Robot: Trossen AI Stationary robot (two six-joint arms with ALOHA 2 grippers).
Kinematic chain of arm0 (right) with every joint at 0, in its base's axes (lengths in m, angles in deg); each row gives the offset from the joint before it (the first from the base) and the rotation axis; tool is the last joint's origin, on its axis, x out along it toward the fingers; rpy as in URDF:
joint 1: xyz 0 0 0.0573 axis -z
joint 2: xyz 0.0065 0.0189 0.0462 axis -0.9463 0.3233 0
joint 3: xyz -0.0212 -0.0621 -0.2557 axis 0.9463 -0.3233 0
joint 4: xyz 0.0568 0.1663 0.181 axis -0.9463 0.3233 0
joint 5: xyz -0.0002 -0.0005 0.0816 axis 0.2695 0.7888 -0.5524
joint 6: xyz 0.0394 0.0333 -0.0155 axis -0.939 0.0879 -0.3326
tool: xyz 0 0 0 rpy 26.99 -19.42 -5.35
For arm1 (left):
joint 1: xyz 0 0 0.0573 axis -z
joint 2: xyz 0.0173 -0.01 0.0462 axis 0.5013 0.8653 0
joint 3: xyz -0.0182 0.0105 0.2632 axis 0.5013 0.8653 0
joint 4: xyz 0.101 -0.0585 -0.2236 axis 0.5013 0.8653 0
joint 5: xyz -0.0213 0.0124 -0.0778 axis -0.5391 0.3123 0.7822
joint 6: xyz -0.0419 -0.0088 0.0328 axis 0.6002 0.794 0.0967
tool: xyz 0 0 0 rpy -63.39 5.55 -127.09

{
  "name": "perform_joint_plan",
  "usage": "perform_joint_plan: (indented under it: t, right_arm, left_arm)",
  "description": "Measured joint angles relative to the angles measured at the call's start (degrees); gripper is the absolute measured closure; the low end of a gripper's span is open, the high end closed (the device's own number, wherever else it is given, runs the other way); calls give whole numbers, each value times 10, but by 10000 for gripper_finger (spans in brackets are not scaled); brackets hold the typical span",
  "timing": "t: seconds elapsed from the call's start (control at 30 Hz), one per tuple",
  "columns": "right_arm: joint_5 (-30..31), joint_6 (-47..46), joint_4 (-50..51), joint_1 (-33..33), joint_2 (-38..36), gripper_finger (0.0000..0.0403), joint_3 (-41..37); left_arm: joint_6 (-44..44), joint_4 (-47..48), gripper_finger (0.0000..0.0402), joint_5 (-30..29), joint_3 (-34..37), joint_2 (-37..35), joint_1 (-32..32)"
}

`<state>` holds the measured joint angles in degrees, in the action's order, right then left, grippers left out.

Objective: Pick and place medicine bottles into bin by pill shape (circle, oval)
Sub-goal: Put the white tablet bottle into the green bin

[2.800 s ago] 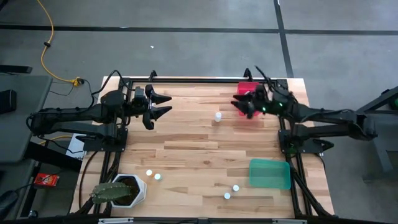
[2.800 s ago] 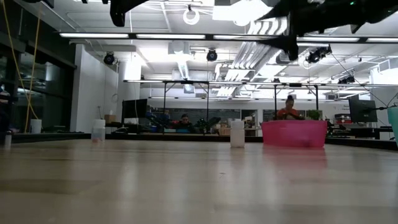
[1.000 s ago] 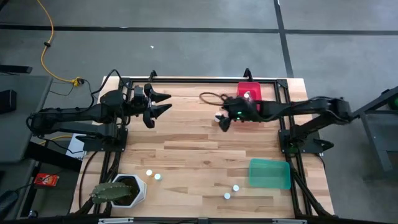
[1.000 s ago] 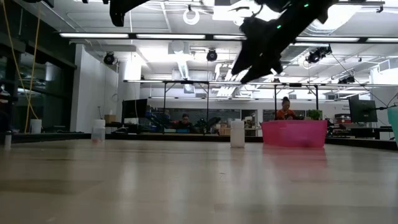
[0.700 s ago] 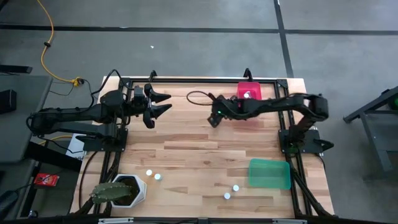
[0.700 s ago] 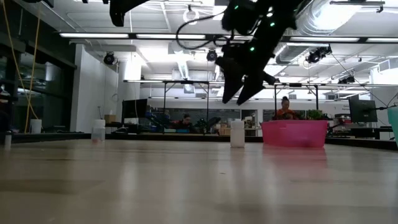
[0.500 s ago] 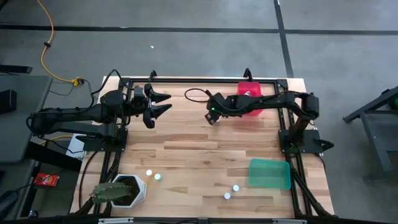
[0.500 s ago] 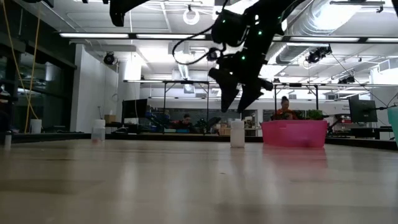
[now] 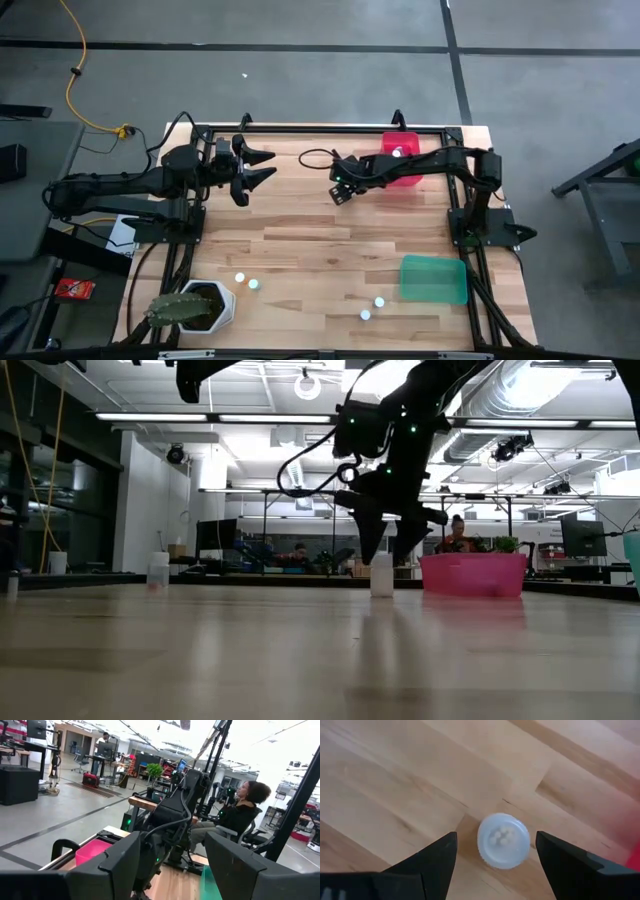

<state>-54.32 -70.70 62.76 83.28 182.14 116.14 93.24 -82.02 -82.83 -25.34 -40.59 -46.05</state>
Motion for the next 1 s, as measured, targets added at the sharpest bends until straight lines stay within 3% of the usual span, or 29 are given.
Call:
perform_joint_plan:
  t: [0.2,0.43,0.63,0.83,1.0]
  right_arm:
    - [0,-4,0,0,10,160,0]
    - [13,-13,0,1,10,231,0]
    - [8,36,32,1,-5,290,0]
    - [27,104,102,-23,-98,290,-29]
    - [20,70,19,-58,-248,292,-172]
  left_arm:
    - [0,5,188,0,0,0,0]
    - [0,8,188,0,0,0,0]
    - [0,8,188,0,0,0,0]
    - [0,29,188,0,0,0,0]
    - [0,39,188,1,0,0,0]
